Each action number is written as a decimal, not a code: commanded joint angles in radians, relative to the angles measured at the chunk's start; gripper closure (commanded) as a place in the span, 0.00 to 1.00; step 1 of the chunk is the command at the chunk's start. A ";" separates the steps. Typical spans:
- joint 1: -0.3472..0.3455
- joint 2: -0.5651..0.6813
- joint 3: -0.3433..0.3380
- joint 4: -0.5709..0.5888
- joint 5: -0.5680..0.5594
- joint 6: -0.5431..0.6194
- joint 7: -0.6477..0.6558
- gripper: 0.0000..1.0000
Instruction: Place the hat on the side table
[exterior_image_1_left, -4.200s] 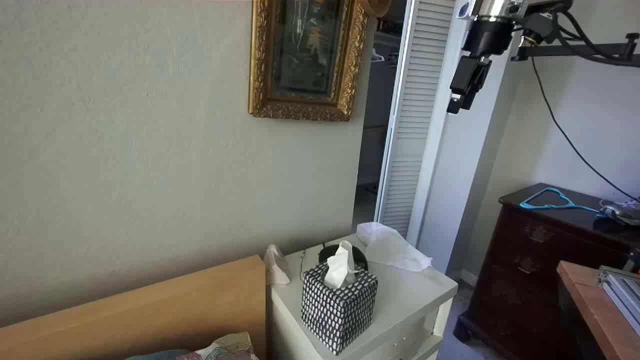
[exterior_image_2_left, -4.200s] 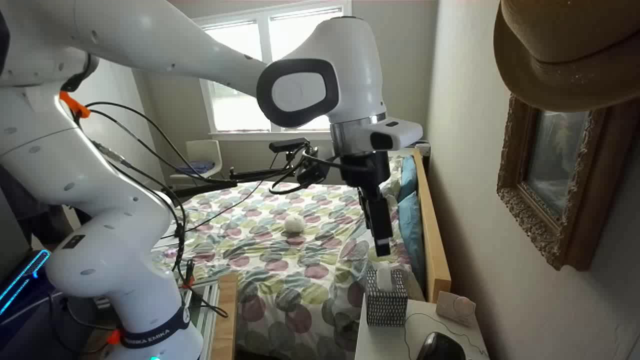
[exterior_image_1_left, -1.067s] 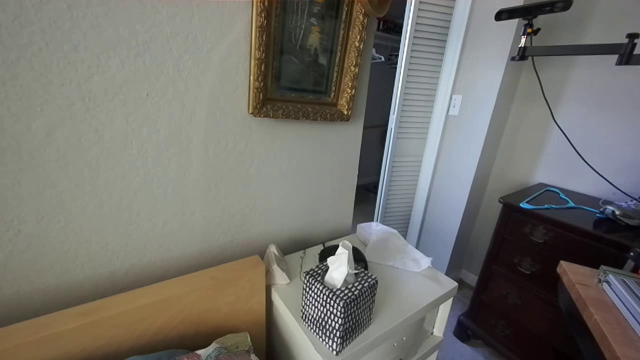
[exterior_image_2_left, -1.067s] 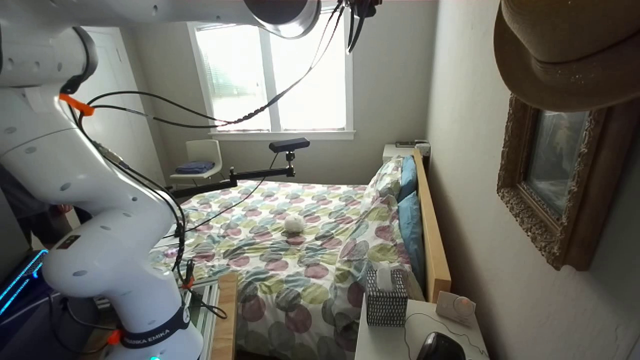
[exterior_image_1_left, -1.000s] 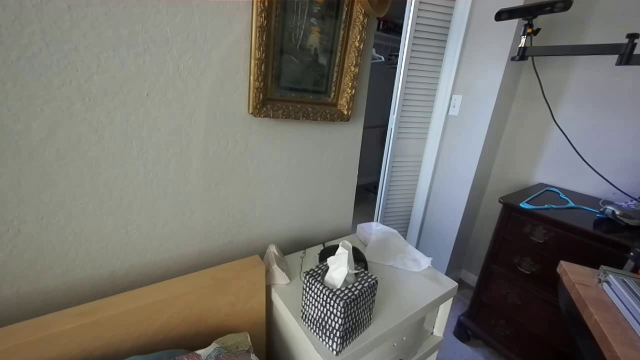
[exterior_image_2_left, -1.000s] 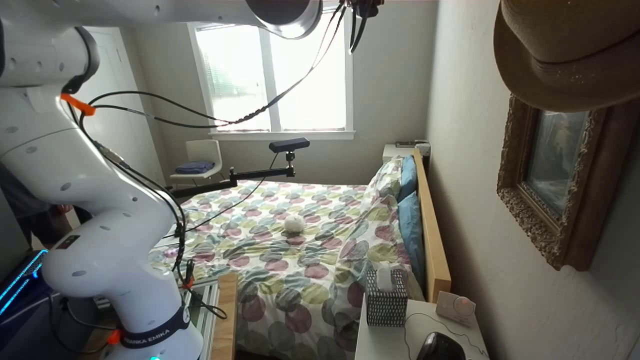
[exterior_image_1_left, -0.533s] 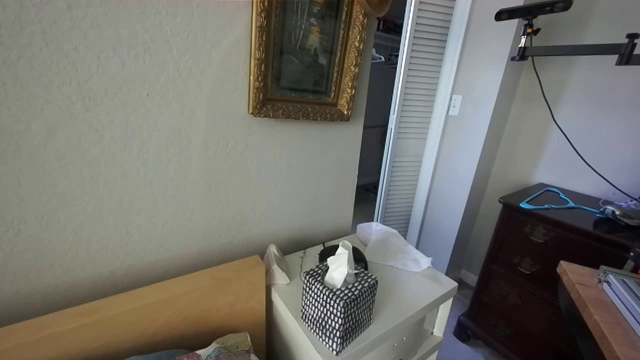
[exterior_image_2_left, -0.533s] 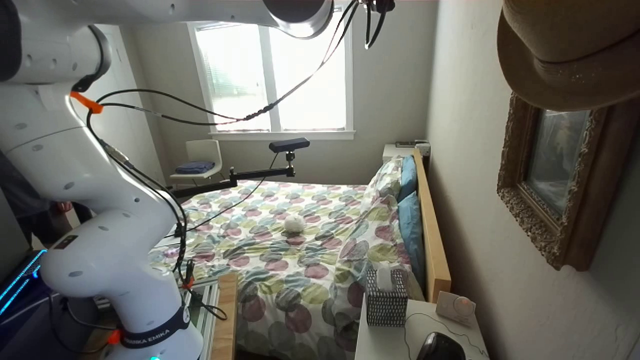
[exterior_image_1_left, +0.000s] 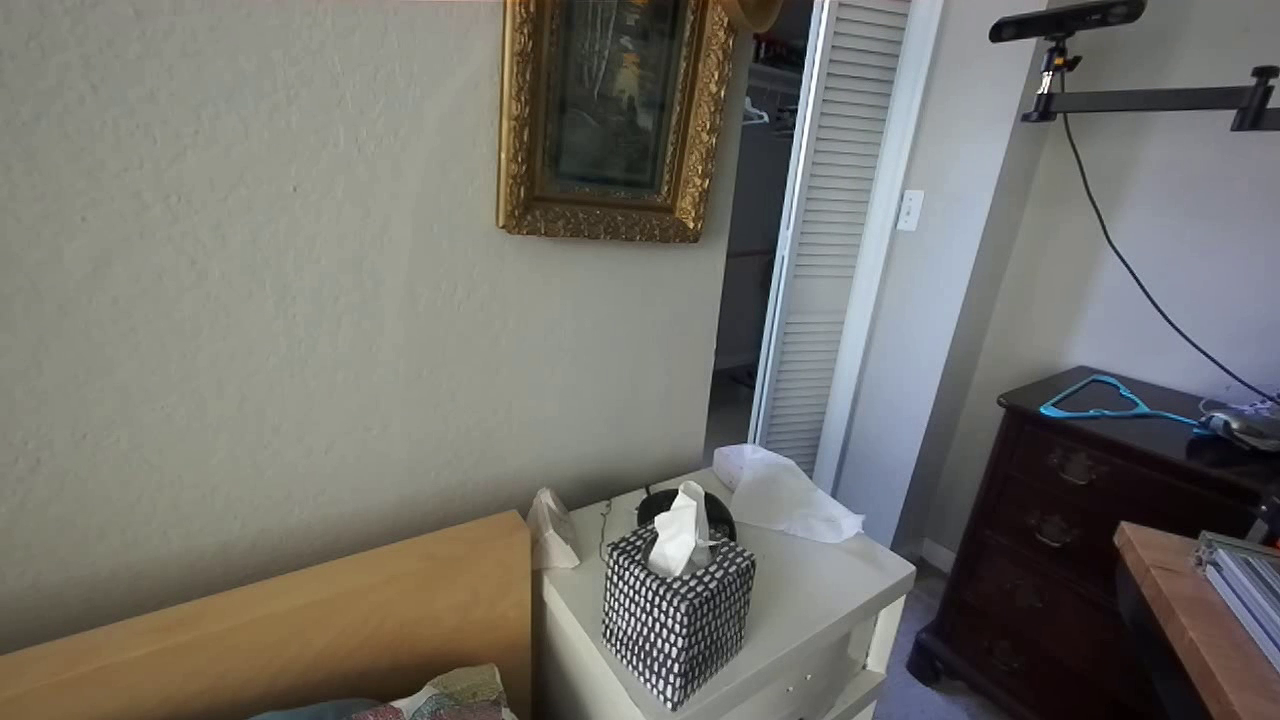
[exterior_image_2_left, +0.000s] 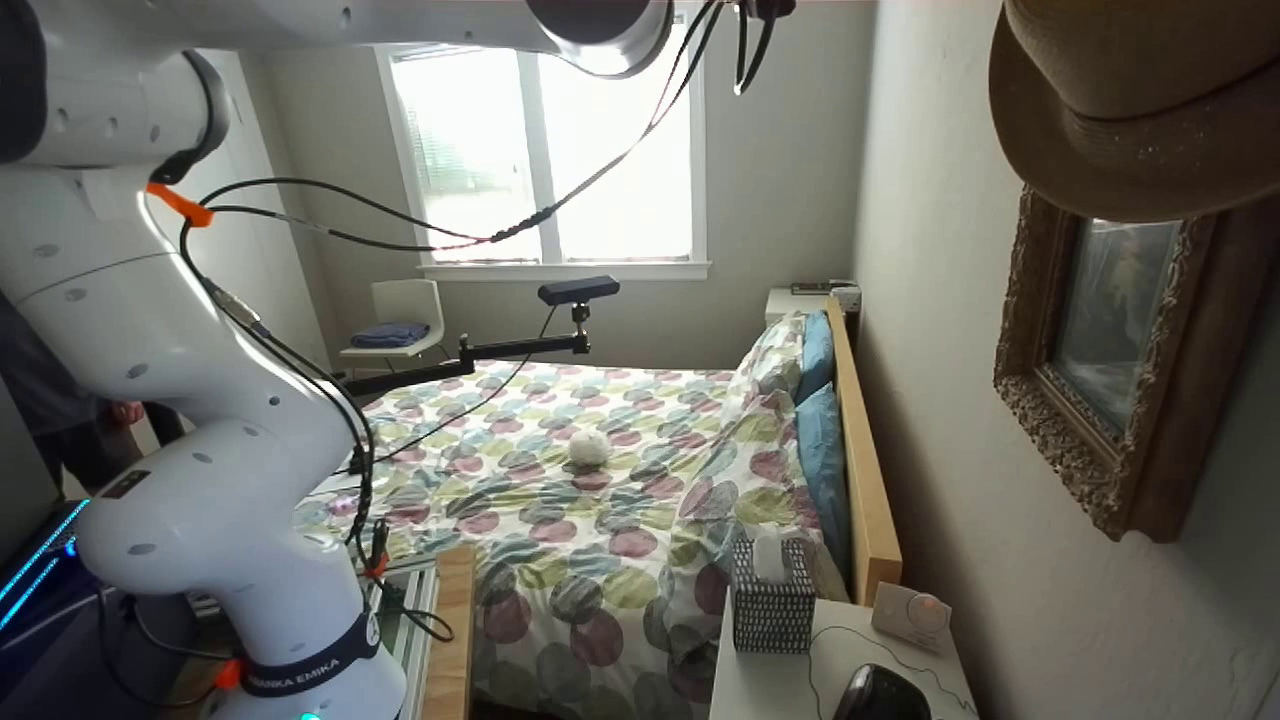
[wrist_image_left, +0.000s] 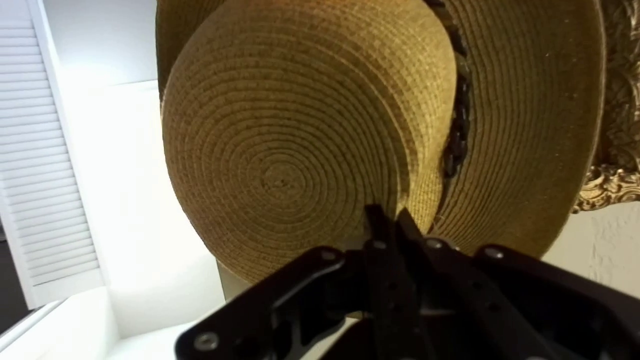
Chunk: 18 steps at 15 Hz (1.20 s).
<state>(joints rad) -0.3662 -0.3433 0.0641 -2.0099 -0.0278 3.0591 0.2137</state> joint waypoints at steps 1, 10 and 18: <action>-0.033 -0.011 0.023 0.004 -0.008 0.023 0.034 0.98; -0.113 -0.092 0.050 -0.031 -0.002 0.077 0.081 0.98; -0.307 -0.183 0.130 -0.099 -0.009 0.044 0.173 0.98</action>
<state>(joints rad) -0.6009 -0.4642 0.1629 -2.0487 -0.0278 3.1263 0.3449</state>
